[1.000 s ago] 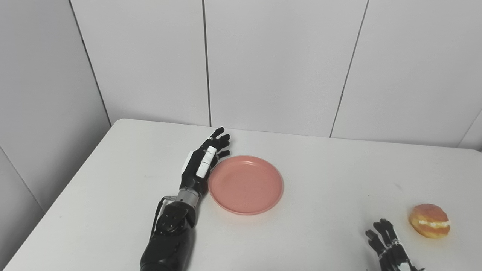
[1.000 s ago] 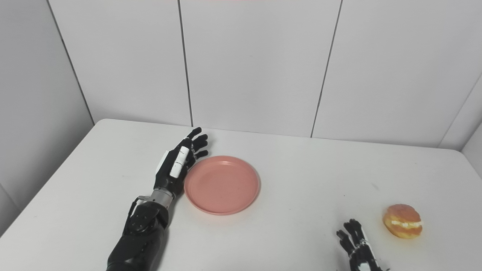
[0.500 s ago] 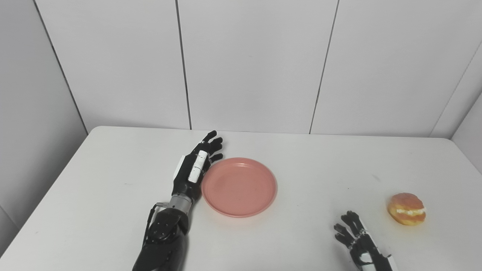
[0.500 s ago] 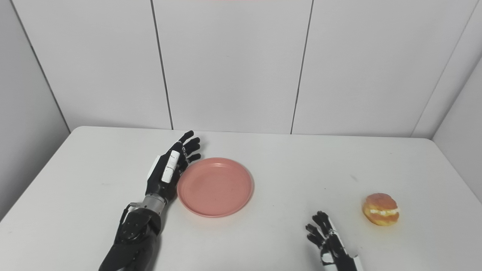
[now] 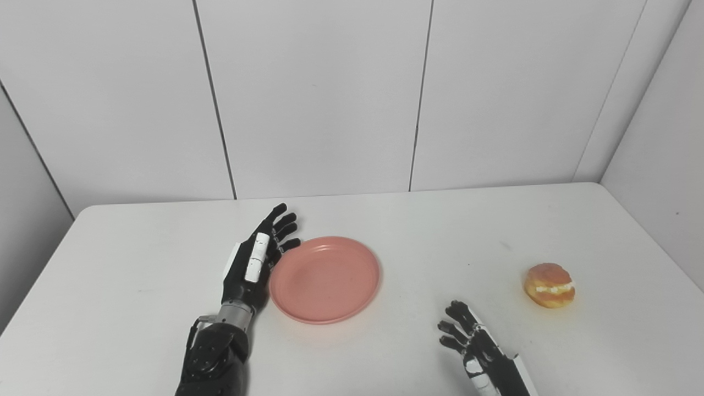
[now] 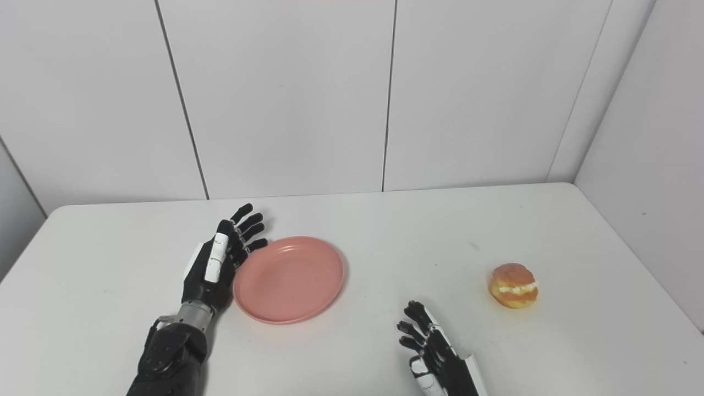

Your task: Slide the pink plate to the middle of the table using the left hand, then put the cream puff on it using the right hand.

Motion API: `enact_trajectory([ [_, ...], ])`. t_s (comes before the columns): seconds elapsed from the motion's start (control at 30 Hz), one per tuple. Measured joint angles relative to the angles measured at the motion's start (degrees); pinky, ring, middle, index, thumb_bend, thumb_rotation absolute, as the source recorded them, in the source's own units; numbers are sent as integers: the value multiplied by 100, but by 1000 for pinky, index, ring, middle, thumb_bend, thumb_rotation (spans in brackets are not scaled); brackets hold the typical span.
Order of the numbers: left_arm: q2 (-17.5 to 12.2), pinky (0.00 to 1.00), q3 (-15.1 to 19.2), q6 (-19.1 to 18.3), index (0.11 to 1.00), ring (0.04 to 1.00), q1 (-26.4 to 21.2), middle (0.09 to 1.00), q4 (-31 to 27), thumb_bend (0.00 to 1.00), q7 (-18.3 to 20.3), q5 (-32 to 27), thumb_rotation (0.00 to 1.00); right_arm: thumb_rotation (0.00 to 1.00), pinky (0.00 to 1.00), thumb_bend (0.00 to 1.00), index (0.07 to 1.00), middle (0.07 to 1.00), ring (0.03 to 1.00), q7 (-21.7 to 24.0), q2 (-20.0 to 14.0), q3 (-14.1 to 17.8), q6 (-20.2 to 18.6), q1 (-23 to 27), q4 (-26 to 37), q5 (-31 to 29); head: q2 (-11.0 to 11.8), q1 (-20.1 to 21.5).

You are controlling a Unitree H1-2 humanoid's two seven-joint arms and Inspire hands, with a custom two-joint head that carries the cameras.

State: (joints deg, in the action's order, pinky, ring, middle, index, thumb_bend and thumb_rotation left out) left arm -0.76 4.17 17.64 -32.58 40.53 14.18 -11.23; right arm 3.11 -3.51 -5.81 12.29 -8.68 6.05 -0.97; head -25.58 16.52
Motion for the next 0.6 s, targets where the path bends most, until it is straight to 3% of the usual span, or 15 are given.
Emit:
enact_trajectory([
  [0.27, 3, 854, -18, -187, 895, 916, 147, 896, -283, 896, 300, -210, 861, 845, 756, 831, 883, 889, 820, -158, 109, -114, -1, 19, -8, 237, 9, 483],
  [0.6, -9, 842, -17, -294, 893, 909, 182, 896, -347, 888, 445, -275, 873, 892, 779, 810, 903, 909, 843, -278, 241, -218, 1, 49, -48, 477, -9, 571],
])
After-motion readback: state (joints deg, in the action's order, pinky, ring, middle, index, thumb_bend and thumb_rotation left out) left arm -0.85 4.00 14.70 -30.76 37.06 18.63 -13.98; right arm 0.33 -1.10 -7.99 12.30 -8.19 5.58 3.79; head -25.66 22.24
